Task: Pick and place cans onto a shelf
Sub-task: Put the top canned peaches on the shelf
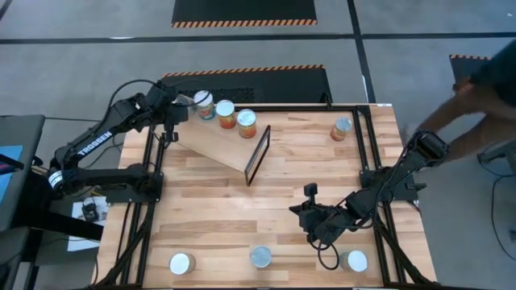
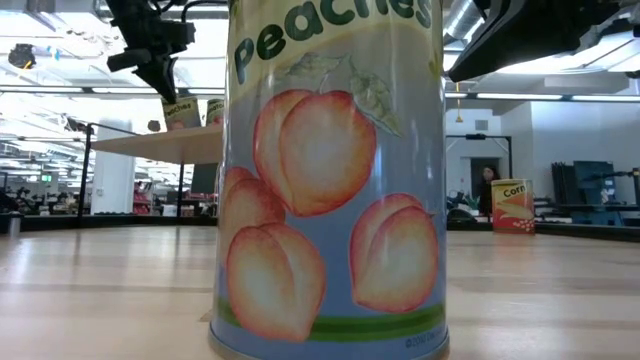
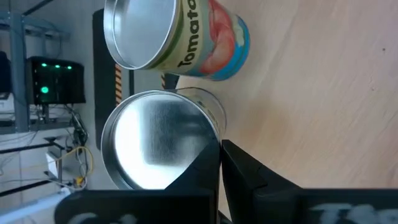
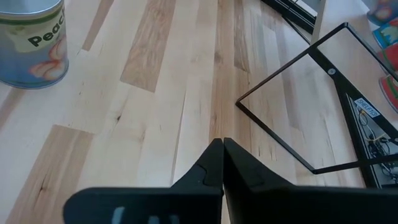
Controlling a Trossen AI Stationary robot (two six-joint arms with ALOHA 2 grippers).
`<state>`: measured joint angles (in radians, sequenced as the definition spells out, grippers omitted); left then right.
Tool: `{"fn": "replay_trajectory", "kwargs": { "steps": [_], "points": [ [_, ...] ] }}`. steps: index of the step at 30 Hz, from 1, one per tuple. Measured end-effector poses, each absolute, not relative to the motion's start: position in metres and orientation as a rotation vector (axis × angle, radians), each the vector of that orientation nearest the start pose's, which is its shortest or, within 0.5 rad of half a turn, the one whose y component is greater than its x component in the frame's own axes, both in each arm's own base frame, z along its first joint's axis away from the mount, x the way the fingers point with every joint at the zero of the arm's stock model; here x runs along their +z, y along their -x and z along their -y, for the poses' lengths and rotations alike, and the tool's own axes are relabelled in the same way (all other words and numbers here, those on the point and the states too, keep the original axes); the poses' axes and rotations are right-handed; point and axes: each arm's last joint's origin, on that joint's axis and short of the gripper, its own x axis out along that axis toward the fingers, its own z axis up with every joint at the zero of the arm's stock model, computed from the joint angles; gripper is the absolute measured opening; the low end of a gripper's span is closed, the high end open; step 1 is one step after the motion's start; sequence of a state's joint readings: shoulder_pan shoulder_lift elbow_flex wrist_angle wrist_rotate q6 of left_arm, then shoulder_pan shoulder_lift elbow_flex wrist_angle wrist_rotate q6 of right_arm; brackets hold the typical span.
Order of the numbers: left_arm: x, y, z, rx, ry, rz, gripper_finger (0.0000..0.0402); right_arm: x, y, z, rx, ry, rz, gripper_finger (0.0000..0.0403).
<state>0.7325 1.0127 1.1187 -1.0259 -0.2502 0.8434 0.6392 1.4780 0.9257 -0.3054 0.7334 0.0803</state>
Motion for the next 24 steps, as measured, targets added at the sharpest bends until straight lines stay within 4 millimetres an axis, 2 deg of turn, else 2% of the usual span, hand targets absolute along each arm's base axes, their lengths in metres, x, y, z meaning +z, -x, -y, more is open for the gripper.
{"fn": "replay_trajectory", "kwargs": {
  "steps": [6,18,24],
  "points": [
    [0.3382,-0.1252,-0.1243,0.527,-0.481,-1.236,0.0,0.2214,-0.2475,-0.1598,-0.114,0.467,-0.657,0.0015],
    [0.3405,-0.1273,-0.1262,0.551,-0.493,-1.203,0.0001,0.2214,-0.2475,-0.1598,-0.114,0.467,-0.657,0.0018],
    [0.3405,-0.1273,-0.1263,0.563,-0.477,-1.197,0.0034,0.2214,-0.2475,-0.1598,-0.114,0.467,-0.657,0.0015]
  ]
}}
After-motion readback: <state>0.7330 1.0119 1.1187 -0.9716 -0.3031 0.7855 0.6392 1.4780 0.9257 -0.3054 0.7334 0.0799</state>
